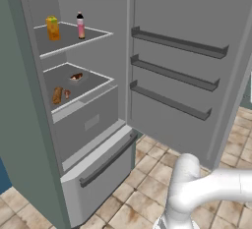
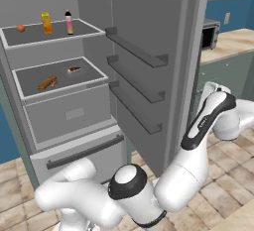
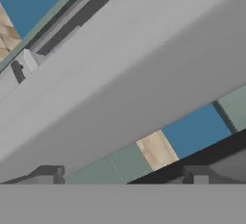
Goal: Place the tupperware on the second highest shelf of the fridge. Make space for the tupperware among the existing items by rearranging them on the shelves if needed. Close the fridge door when finished.
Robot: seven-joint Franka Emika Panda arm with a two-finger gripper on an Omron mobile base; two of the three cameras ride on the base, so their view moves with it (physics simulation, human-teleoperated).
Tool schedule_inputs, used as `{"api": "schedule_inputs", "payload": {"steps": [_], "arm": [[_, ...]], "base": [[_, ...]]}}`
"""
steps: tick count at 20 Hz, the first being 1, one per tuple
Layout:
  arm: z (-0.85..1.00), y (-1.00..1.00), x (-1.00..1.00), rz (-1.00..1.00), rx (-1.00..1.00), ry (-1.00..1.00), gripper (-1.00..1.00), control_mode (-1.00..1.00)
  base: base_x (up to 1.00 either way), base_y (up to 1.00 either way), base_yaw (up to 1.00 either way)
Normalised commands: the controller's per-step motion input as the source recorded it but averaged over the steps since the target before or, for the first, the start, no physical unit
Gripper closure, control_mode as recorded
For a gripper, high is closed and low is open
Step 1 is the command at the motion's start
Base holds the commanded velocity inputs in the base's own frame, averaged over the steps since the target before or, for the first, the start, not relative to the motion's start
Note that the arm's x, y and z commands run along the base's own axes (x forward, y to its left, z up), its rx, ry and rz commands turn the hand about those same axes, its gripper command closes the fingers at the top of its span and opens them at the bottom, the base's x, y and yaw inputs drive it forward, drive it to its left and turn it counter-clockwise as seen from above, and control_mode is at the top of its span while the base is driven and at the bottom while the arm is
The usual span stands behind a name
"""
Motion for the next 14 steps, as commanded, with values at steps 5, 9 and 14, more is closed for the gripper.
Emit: {"api": "schedule_inputs", "payload": {"steps": [5, 9, 14], "arm": [[-0.07, 0.76, 0.00, 0.32, -0.01, 0.00, -1.00, -1.00], [-0.09, 1.00, 0.00, 0.37, -0.06, -0.01, -1.00, -1.00], [-0.13, 1.00, -0.03, 0.37, -0.10, -0.10, -1.00, -1.00]], "base": [[0.00, 0.00, 0.00], [0.00, 0.00, 0.00], [0.00, 0.00, 0.00]]}}
